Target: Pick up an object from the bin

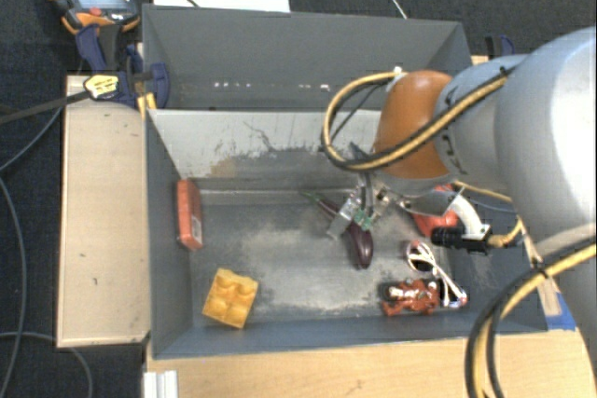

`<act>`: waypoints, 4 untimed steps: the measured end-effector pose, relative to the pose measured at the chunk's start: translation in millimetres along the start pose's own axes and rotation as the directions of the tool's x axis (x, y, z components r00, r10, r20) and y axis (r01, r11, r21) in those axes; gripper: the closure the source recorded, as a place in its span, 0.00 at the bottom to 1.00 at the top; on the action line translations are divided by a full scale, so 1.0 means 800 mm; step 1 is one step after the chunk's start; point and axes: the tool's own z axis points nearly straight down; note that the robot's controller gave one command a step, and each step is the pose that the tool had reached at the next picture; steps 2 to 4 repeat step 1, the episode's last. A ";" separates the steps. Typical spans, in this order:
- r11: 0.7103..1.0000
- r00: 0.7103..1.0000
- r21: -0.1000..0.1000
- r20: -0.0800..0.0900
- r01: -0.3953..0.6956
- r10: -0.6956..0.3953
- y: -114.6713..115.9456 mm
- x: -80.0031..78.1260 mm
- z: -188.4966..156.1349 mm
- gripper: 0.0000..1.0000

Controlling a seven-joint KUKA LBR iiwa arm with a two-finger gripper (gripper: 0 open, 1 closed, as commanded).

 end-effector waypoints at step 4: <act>1.000 1.000 0.000 0.000 0.000 0.000 0.000 0.000 0.000 1.00</act>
Offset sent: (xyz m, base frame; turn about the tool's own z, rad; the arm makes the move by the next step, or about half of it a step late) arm 0.0000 0.0000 0.0000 0.0000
